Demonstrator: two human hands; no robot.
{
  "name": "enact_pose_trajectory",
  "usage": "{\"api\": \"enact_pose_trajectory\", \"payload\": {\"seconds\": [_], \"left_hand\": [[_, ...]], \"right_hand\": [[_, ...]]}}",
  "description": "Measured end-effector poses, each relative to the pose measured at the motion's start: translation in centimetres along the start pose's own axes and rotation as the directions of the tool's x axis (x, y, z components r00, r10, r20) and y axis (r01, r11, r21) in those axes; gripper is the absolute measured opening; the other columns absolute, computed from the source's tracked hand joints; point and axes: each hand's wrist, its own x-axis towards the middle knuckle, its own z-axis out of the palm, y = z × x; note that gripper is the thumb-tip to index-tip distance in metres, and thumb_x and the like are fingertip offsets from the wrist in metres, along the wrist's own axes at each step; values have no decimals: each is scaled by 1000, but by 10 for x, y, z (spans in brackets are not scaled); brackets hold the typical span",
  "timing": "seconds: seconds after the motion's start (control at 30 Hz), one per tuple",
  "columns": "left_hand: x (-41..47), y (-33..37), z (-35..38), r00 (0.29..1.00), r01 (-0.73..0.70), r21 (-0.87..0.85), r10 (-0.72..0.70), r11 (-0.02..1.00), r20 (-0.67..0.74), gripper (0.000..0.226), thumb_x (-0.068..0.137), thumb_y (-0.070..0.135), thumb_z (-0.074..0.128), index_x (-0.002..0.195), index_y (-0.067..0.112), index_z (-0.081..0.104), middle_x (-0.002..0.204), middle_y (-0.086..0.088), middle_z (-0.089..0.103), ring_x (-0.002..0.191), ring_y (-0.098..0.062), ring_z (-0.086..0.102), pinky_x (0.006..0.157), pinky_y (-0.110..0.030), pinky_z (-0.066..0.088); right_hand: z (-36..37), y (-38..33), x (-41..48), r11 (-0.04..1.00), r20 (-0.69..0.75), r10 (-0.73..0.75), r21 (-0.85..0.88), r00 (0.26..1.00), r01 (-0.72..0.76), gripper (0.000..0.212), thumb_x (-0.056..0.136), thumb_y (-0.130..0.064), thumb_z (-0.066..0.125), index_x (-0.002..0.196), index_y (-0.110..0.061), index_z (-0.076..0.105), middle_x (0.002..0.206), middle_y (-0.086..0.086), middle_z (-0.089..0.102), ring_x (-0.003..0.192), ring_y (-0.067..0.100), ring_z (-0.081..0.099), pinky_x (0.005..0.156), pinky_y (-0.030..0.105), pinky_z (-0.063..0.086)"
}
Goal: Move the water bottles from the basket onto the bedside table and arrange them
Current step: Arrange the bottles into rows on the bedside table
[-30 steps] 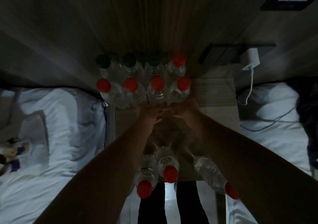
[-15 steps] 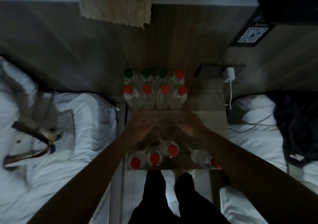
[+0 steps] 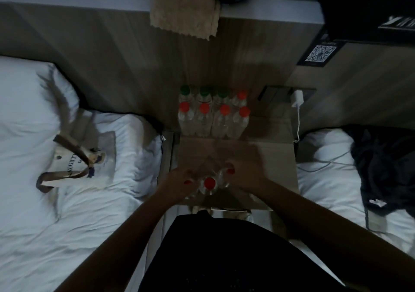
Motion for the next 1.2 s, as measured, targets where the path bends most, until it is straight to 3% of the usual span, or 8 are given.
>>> {"api": "enact_pose_trajectory", "payload": {"seconds": [0.1, 0.23, 0.4, 0.63, 0.77, 0.87, 1.03, 1.2], "left_hand": [[-2, -11, 6, 1000, 9, -17, -9, 1000, 17, 32, 80, 22, 72, 108, 7, 65, 104, -4, 69, 88, -10, 57, 68, -13, 36], [-3, -25, 13, 999, 16, 29, -17, 999, 28, 37, 77, 29, 72, 105, 5, 66, 102, -11, 70, 93, -19, 65, 75, -24, 42], [-4, -33, 16, 999, -30, 24, 31, 999, -20, 31, 78, 23, 73, 106, 11, 66, 99, -3, 70, 84, -3, 56, 63, 1, 34], [-6, -37, 21, 998, -50, 53, 53, 997, -47, 65, 64, 61, 44, 106, 17, 66, 98, 0, 70, 85, -10, 63, 70, -22, 42], [-1, -41, 18, 997, -43, 94, 48, 995, -55, 34, 78, 33, 68, 108, 16, 66, 98, -4, 72, 88, -18, 68, 71, -21, 42], [5, -43, 11, 993, -15, 65, 22, 998, -114, 29, 78, 24, 72, 106, 17, 66, 91, -5, 72, 82, -20, 67, 67, -21, 40], [22, -46, -8, 987, 23, -67, -33, 998, -156, 22, 79, 14, 72, 100, 12, 67, 86, -3, 69, 58, 5, 57, 54, -3, 38], [50, -46, -30, 977, 38, -48, -48, 998, -208, 34, 81, 21, 71, 112, 13, 62, 99, -9, 67, 92, -25, 62, 72, -25, 41]], "right_hand": [[7, -5, -6, 998, 18, -15, -58, 1000, 16, 38, 87, -33, 64, 117, -11, 62, 119, 9, 65, 107, 23, 60, 82, 21, 37], [16, -3, -4, 997, 0, 0, -82, 1000, 0, 34, 84, -32, 66, 110, -12, 63, 113, 9, 66, 103, 24, 61, 86, 29, 43], [19, 3, -5, 994, -6, 3, -110, 1000, -4, 36, 84, -30, 65, 115, -12, 61, 118, 11, 65, 107, 27, 60, 91, 33, 44], [20, 15, -6, 995, -44, 0, -97, 999, -5, 43, 84, -31, 64, 126, -21, 58, 126, 7, 63, 114, 26, 59, 95, 35, 45], [17, 15, -4, 992, -16, 18, -127, 1000, -20, 43, 84, -35, 63, 125, -21, 59, 123, 7, 65, 111, 26, 60, 93, 34, 45], [12, 15, -1, 992, -12, 18, -125, 1000, -20, 36, 86, -37, 63, 118, -21, 62, 115, 4, 67, 105, 24, 62, 91, 34, 47], [0, 6, 16, 992, -87, 27, -117, 996, -37, 31, 87, -41, 61, 111, -20, 63, 107, 4, 69, 99, 21, 63, 88, 35, 49], [-13, -16, 41, 986, -185, 15, -160, 983, -45, 35, 85, -36, 66, 114, -18, 60, 112, 3, 65, 107, 22, 60, 83, 27, 37]]}}
